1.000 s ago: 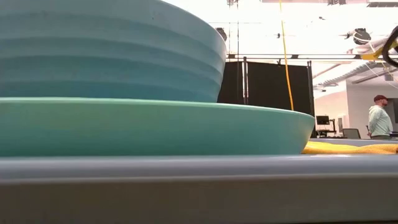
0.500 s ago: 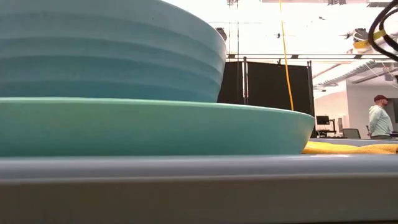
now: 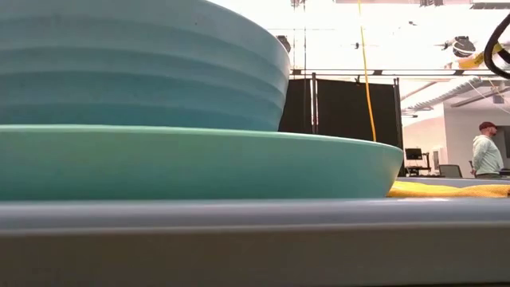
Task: Set up tray
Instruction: Put the orange spoon on top of the yellow napkin to the right of the orange fork
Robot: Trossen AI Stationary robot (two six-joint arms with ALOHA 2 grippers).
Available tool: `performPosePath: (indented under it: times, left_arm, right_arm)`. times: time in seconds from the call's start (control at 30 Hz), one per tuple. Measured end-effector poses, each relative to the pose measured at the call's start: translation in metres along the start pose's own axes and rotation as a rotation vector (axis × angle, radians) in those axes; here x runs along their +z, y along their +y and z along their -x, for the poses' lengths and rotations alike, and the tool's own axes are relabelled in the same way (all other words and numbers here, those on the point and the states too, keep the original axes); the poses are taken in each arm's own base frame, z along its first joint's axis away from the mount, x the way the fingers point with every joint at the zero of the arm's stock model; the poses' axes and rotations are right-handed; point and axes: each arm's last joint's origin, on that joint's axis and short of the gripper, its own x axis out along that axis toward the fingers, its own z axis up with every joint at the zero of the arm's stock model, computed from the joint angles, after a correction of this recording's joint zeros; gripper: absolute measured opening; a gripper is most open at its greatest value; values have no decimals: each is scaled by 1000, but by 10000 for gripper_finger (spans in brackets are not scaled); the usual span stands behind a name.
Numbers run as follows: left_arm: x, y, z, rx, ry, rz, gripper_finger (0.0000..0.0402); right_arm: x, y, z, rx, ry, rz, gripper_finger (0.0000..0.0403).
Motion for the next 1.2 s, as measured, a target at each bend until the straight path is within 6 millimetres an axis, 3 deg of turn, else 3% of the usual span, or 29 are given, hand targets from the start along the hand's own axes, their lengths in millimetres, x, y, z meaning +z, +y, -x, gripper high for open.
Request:
performPosePath:
  times: [0.53, 0.9, 1.2]
  left_arm:
    - [0, 0, 0, 0, 0, 0, 58]
    - [0, 0, 0, 0, 1, 0, 58]
    - [0, 0, 0, 0, 0, 0, 58]
  right_arm:
    - [8, -4, -32, -10, 10, 2, 0]
    - [24, 2, -28, 54, -129, -3, 0]
    - [47, -1, -20, 2, -216, 4, 0]
